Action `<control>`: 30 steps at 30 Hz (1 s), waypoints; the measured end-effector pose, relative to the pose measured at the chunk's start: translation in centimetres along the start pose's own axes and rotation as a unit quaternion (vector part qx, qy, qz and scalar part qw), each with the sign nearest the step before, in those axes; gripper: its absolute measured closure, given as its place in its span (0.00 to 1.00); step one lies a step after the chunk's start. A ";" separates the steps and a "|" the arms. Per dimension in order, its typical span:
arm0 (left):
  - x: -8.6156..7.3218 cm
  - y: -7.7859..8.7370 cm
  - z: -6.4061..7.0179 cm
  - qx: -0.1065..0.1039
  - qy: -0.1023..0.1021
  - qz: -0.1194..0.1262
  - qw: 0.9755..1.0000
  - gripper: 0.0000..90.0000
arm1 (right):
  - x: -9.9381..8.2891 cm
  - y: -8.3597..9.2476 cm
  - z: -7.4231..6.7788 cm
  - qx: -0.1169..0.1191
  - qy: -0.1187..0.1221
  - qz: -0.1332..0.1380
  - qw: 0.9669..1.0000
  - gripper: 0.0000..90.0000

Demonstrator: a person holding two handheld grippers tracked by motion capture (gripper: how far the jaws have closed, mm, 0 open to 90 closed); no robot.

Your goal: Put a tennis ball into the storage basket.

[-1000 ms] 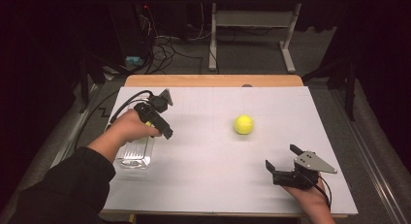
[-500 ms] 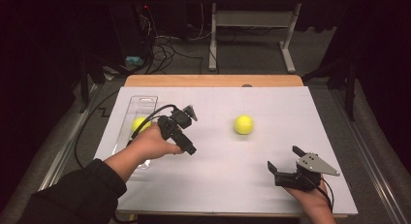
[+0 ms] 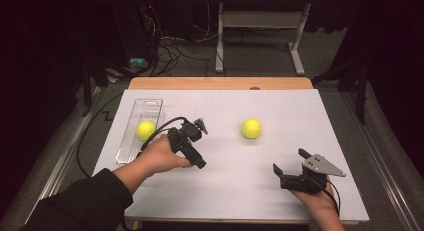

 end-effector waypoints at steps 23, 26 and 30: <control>-0.3 -0.4 0.2 -0.018 -0.013 -0.017 1.000 0.00 | 2.3 -9.6 -0.1 0.007 -0.008 -0.062 0.998 0.00; -0.4 -0.2 0.3 -0.015 -0.012 -0.011 1.000 0.00 | 2.6 -11.0 -0.2 0.005 -0.002 -0.069 0.998 0.00; -0.5 -0.1 0.3 -0.015 -0.013 -0.012 1.000 0.00 | 2.8 -13.2 -0.5 0.011 -0.006 -0.085 0.996 0.00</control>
Point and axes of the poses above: each handheld gripper's, and its own axes: y roughly backward along the jaws, x roughly out of its top, z roughly to its right, the point moved 6 cm from there along -y, roughly forward along the jaws, and after that the axes turned 9 degrees about z, right-handed, at the moved point
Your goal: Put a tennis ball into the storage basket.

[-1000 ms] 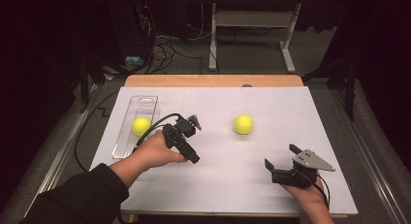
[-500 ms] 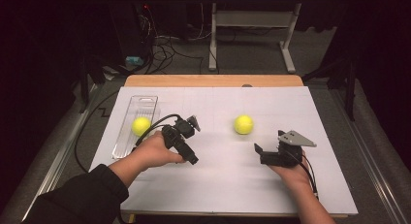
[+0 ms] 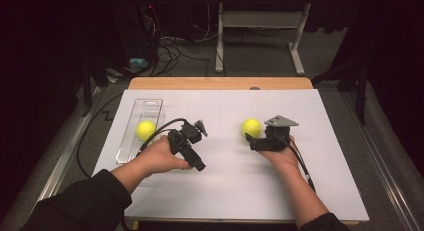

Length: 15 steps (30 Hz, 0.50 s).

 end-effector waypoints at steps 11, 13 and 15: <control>0.0 0.0 0.2 0.000 -0.011 -0.001 1.000 0.00 | -0.5 -3.1 -0.3 0.008 -0.008 -0.046 0.999 0.17; 0.1 0.0 0.2 -0.001 -0.011 0.001 1.000 0.00 | -0.6 -3.2 -0.2 0.006 -0.010 -0.049 0.999 0.22; 0.1 0.0 0.3 -0.002 -0.013 0.000 1.000 0.00 | -0.7 -3.2 -0.3 0.014 -0.009 -0.050 0.999 0.28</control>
Point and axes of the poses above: each handheld gripper's, and its own axes: y roughly backward along the jaws, x roughly out of its top, z roughly to its right, the point moved 6 cm from there along -y, roughly forward along the jaws, and after that the axes turned 9 degrees about z, right-handed, at the moved point
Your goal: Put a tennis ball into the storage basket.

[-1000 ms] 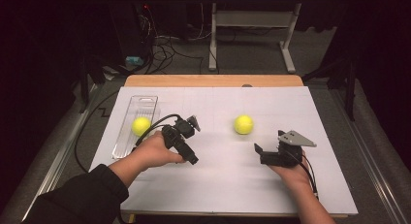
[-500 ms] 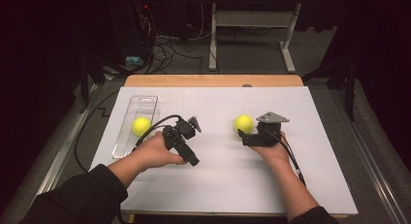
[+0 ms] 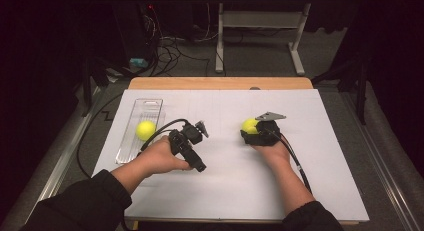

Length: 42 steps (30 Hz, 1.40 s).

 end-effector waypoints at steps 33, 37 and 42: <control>1.0 1.2 0.9 0.007 -0.010 0.003 1.000 0.01 | -1.8 9.3 -4.4 0.050 0.014 0.106 0.993 0.30; 1.1 1.5 1.3 0.005 -0.014 0.005 1.000 0.01 | -2.8 9.9 -5.2 0.057 0.031 0.097 0.993 0.30; 1.6 1.6 1.7 0.003 -0.021 0.008 1.000 0.01 | -3.2 10.1 -7.0 0.074 0.047 0.098 0.991 0.30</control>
Point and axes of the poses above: each handheld gripper's, and its own axes: y roughly backward along the jaws, x roughly out of its top, z roughly to its right, the point moved 6 cm from there along -y, roughly forward along the jaws, and after that the axes turned 9 degrees about z, right-handed, at the moved point
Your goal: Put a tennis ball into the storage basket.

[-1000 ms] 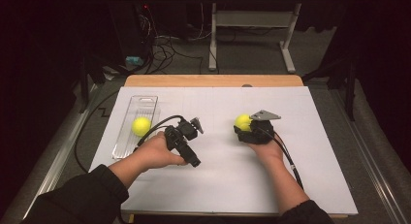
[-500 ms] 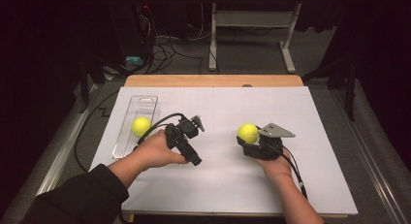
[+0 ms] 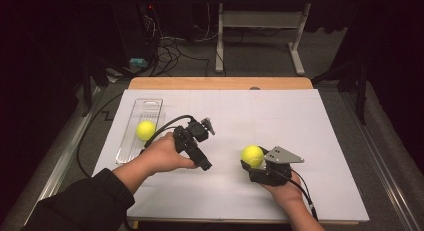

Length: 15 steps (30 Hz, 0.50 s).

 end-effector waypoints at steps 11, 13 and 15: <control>0.6 0.2 0.6 0.002 -0.003 0.000 1.000 0.01 | 0.6 -1.5 -3.7 0.045 0.019 0.007 0.999 0.30; 0.7 0.2 0.7 0.002 -0.003 -0.001 1.000 0.01 | 0.8 -1.6 -3.9 0.047 0.021 0.009 0.999 0.30; 0.9 0.2 0.8 0.001 -0.002 -0.001 1.000 0.01 | 0.9 -1.9 -4.4 0.052 0.022 0.010 0.998 0.30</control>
Point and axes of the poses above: each handheld gripper's, and its own axes: y roughly backward along the jaws, x roughly out of its top, z roughly to its right, the point moved 6 cm from there along -y, roughly forward along the jaws, and after that the axes turned 9 degrees about z, right-handed, at the moved point
